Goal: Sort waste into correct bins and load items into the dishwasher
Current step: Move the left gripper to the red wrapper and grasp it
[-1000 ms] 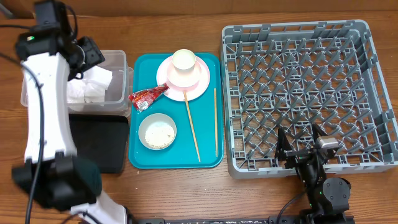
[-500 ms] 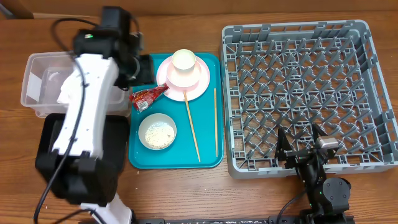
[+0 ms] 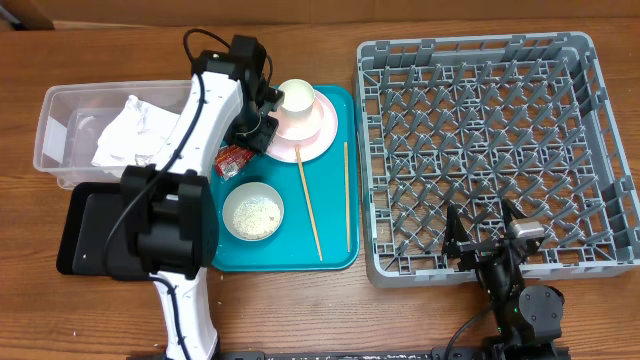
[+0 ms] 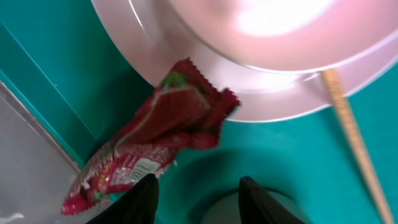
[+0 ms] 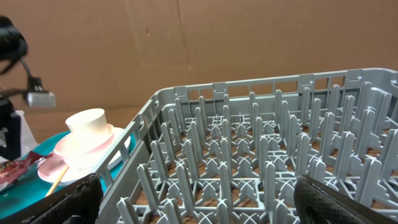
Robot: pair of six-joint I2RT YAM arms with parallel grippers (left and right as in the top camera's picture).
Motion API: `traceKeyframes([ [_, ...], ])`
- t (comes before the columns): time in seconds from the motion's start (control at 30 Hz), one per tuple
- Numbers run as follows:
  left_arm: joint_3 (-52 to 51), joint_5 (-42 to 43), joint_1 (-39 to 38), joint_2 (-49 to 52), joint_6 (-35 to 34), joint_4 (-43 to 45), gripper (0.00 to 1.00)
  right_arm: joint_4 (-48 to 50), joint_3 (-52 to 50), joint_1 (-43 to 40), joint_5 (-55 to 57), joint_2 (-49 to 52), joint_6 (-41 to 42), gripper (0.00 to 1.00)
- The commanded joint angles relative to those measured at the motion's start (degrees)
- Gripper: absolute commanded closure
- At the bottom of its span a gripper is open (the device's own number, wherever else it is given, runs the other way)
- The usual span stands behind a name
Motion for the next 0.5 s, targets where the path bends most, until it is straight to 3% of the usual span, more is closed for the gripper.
traceKeyframes([
  [0.0,-0.46,-6.14,-0.11,1.75,3.43,1.62,0.56,0.42,-0.57,-0.11,-0.09,-0.57,-0.22,0.00],
  [0.3,-0.46,-6.10,-0.11,1.75,0.44,3.50,0.55,0.44,-0.57,-0.11,-0.09,-0.57,-0.22,0.00],
  [0.47,-0.68,-6.47,-0.04,1.75,5.03,3.58,0.50,0.42,-0.57,-0.11,-0.09,-0.57,-0.22,0.00],
])
